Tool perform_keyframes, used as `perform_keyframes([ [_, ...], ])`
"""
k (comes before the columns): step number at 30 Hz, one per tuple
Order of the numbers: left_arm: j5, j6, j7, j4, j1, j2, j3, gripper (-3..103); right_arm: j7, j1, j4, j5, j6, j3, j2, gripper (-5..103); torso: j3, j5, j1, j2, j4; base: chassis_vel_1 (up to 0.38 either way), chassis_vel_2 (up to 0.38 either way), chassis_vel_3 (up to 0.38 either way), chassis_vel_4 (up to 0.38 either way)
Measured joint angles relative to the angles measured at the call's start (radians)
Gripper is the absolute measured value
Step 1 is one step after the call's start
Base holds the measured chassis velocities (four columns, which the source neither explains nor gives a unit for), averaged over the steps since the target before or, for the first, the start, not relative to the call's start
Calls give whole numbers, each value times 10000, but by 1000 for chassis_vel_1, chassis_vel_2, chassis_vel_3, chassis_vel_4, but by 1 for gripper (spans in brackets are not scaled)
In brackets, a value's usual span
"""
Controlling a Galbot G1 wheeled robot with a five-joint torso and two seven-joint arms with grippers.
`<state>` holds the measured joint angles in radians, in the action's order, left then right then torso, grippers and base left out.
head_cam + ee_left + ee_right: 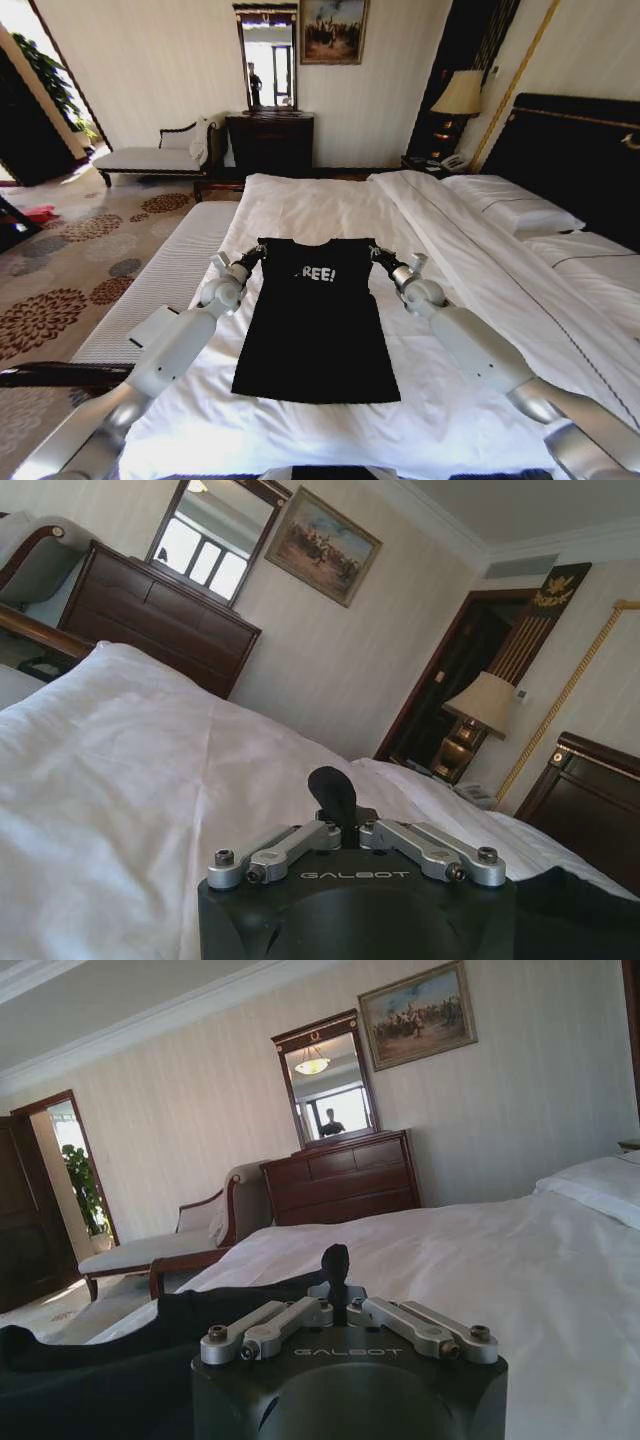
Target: Fold the clothes on the bed.
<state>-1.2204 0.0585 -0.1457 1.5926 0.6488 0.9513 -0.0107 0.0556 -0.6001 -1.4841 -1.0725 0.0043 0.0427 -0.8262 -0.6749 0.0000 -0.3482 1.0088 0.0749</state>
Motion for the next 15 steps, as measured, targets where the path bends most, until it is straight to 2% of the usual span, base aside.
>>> perform_keyframes([
  [6, 117, -77, -90, 931, 1025, -337, 355, 2, -32, -1397, -993, 224, 59, -1120, 450, 1, 0, -3, 0, 0, 8, 0, 0, 0, 0],
  [12, 402, -141, -209, 1936, 2293, -553, 861, 2, -181, -3278, -1805, 986, 282, -2148, 471, 1, 0, 0, 1, 0, 6, 0, 0, 0, 0],
  [15, 552, -189, -210, 2268, 2697, -650, 978, 2, -215, -3655, -1969, 1125, 328, -2427, 413, 1, 0, 1, 1, -1, 4, 0, 0, 0, 0],
])
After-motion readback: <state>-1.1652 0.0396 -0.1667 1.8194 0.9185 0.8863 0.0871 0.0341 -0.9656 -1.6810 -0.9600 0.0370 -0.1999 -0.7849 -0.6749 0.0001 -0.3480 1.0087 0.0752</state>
